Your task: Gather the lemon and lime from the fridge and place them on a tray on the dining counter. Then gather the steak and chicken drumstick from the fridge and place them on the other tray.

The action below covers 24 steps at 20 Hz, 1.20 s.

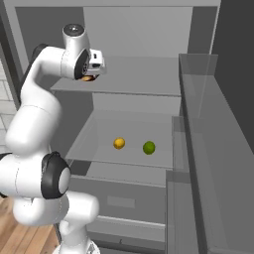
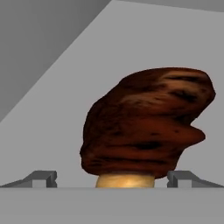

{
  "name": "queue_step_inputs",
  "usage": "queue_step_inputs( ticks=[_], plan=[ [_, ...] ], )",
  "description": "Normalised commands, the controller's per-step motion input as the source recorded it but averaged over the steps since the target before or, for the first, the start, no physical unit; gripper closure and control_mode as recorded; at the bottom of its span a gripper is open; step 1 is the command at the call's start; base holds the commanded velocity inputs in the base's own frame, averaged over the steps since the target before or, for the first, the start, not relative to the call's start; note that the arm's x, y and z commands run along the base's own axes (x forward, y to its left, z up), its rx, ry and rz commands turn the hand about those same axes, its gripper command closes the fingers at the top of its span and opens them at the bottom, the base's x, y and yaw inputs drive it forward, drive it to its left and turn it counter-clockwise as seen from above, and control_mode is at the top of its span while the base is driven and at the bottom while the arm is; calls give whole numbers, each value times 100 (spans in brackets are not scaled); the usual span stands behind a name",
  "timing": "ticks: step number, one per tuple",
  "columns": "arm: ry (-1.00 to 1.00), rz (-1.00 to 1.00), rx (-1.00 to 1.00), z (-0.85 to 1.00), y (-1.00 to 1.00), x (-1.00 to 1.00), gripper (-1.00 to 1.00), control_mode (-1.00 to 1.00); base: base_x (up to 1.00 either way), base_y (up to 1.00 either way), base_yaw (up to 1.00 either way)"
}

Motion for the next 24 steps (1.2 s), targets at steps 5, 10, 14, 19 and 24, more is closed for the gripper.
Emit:
queue_step_inputs(
  ticks=[5,10,14,19,24],
  plan=[
    [0,0,0,-4,-11,1,-100,-100,0,0,0],
    [0,0,0,0,-9,0,-100,-100,0,0,0],
    [0,0,0,-6,0,1,-100,-100,0,0,0],
    [0,0,0,-11,0,1,-100,-100,0,0,0],
    [0,0,0,-16,0,1,100,-100,0,0,0]
  ],
)
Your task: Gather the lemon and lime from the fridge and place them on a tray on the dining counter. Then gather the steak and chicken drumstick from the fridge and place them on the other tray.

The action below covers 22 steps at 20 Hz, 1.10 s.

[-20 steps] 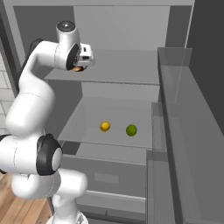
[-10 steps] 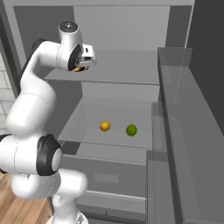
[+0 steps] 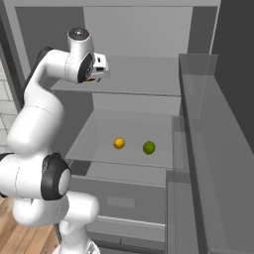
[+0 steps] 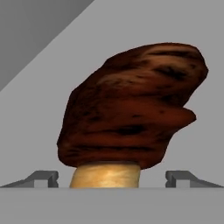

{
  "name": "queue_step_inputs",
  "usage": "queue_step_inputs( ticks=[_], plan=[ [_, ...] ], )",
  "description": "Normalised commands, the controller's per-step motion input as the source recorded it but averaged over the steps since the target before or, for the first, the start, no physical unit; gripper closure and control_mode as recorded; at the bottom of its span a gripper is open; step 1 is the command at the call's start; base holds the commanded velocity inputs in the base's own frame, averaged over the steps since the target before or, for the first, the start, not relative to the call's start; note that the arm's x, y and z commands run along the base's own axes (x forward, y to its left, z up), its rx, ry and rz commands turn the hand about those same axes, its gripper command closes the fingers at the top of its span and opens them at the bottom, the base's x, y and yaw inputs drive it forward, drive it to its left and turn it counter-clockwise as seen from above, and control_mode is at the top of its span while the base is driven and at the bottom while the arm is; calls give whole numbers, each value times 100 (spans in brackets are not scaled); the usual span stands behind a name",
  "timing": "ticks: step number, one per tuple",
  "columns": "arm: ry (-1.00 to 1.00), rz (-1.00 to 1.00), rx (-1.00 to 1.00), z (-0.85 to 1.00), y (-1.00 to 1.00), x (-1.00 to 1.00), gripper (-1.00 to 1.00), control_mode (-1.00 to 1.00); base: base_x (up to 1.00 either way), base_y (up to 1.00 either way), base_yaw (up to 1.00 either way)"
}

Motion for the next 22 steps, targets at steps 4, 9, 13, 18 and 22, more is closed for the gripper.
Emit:
queue_step_inputs(
  ticks=[4,9,13,18,22],
  plan=[
    [0,0,0,-14,0,0,100,-100,0,0,0],
    [0,0,0,-2,0,0,100,-100,0,0,0],
    [0,0,1,0,0,-2,100,-100,0,0,0],
    [-1,0,3,0,-11,-26,100,-100,0,0,0],
    [-6,0,5,0,-24,-54,100,-100,0,0,0]
  ],
)
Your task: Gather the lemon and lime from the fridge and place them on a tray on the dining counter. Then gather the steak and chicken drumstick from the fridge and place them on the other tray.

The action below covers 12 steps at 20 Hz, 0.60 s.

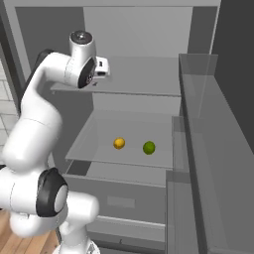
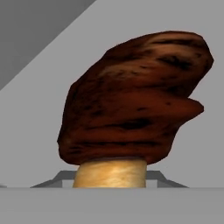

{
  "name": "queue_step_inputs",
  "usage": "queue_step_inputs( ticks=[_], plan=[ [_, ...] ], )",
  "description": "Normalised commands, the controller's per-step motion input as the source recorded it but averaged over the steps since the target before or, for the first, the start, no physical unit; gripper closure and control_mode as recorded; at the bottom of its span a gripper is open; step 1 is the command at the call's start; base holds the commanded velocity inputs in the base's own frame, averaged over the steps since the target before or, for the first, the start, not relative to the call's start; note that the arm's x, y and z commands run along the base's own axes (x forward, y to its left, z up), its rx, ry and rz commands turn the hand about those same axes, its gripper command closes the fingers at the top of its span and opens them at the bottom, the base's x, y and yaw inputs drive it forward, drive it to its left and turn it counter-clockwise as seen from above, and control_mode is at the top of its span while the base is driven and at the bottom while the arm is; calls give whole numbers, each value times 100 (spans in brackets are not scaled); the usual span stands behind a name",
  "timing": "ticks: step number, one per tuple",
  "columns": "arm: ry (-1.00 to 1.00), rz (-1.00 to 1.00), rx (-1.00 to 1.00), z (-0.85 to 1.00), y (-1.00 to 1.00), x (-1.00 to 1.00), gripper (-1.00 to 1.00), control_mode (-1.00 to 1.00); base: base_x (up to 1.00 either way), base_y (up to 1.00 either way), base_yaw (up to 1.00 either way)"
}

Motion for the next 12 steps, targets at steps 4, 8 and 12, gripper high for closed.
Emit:
queue_step_inputs(
  ticks=[4,8,12],
  plan=[
    [-10,0,3,0,-25,-69,100,-100,0,0,0],
    [-11,0,2,0,-19,-79,100,-100,0,0,0],
    [-9,0,1,5,-5,-82,100,-100,0,0,0]
  ],
)
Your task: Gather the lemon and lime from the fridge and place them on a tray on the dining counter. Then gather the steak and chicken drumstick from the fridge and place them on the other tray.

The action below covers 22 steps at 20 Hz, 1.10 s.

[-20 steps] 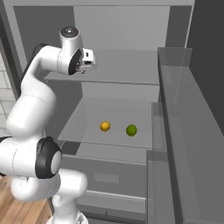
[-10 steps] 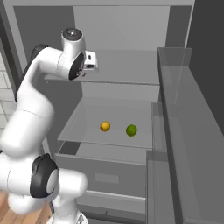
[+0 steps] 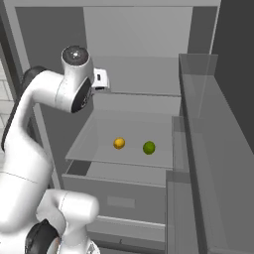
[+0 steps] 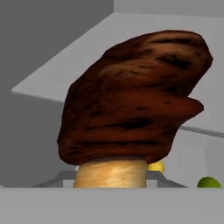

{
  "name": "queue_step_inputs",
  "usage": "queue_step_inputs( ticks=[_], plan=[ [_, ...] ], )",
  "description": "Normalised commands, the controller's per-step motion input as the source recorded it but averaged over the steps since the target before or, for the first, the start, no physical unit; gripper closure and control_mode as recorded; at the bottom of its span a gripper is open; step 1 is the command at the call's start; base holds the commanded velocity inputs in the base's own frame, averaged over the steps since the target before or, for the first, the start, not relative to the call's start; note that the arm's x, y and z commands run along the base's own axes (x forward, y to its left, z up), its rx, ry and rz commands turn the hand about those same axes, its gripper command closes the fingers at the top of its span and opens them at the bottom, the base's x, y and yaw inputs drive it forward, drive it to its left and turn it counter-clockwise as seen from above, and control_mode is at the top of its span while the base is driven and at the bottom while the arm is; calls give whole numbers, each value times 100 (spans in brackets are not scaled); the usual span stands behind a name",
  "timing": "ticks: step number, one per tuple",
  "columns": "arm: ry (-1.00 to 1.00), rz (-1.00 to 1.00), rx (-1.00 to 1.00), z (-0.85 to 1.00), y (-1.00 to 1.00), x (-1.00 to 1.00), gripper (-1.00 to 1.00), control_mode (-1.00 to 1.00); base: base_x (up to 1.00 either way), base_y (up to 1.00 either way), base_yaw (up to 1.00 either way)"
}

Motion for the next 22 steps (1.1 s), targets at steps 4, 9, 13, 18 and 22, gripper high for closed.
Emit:
queue_step_inputs(
  ticks=[4,9,13,18,22],
  plan=[
    [-7,0,0,2,-1,-84,100,-100,0,0,0],
    [-6,0,0,1,-2,-85,100,-100,0,0,0],
    [-6,0,0,1,0,-87,100,-100,0,0,0],
    [-6,0,0,0,0,-89,100,-100,0,0,0],
    [-5,0,0,1,0,-92,100,-100,0,0,0]
  ],
)
